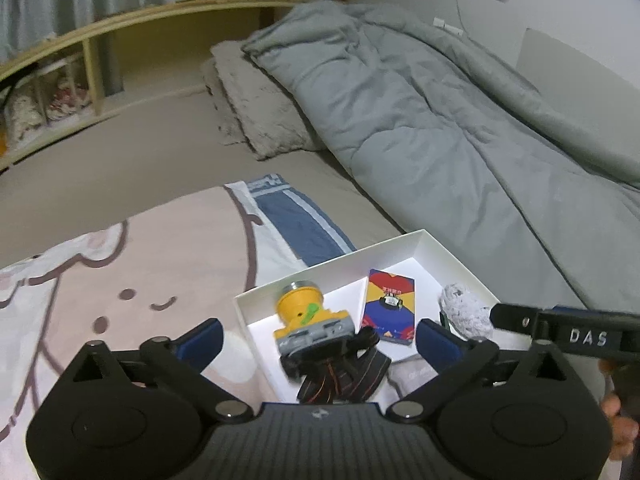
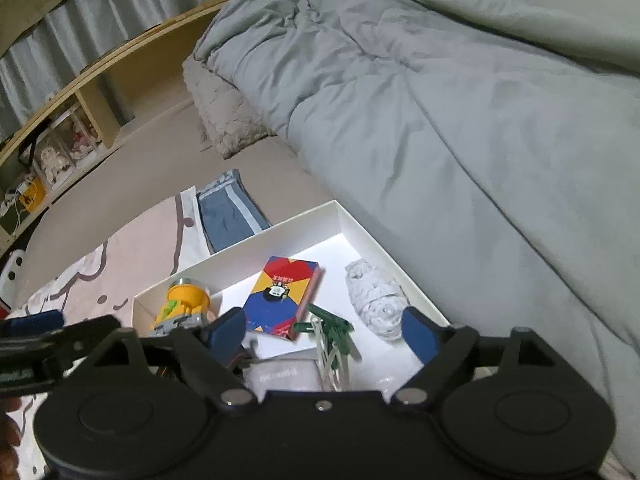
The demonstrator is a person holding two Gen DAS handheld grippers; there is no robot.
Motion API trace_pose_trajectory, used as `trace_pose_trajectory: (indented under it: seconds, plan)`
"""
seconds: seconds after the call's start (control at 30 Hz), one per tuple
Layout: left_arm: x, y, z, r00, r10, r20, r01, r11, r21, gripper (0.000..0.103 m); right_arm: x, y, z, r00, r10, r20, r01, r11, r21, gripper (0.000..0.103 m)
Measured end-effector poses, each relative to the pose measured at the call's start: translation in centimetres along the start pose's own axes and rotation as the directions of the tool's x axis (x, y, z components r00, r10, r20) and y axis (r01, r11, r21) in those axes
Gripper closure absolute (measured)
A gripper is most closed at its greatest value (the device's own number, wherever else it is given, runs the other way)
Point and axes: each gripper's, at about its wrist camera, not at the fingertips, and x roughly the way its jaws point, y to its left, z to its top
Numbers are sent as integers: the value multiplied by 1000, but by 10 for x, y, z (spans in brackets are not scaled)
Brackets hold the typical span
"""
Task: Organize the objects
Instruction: 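Lower the card box into the tray with the left gripper while the right lowers the green clip, then open both grippers and withdraw them up from the tray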
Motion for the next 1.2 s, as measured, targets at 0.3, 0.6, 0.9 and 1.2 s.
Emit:
trace_pose_trajectory:
  seconds: [0.3, 0.6, 0.9, 1.2]
  plan:
    - [-66, -2, -18, 997, 26, 67, -24, 999, -41, 0, -57, 22, -14, 998, 27, 61, -20, 994, -110, 0]
    - [-128, -12, -43, 990, 88, 110, -78, 993, -91, 0, -115, 24, -31, 993, 59, 103, -44, 990, -137, 0]
    - [-168, -14, -78, 984, 134, 115, -117, 983, -142, 0, -156, 13, -55, 989, 67, 133, -43, 983, -180, 0]
    - [-182, -13, -118, 981, 165, 97, -150, 978, -145, 0, -172, 12, -89, 988, 78, 132, -45, 970, -238, 0]
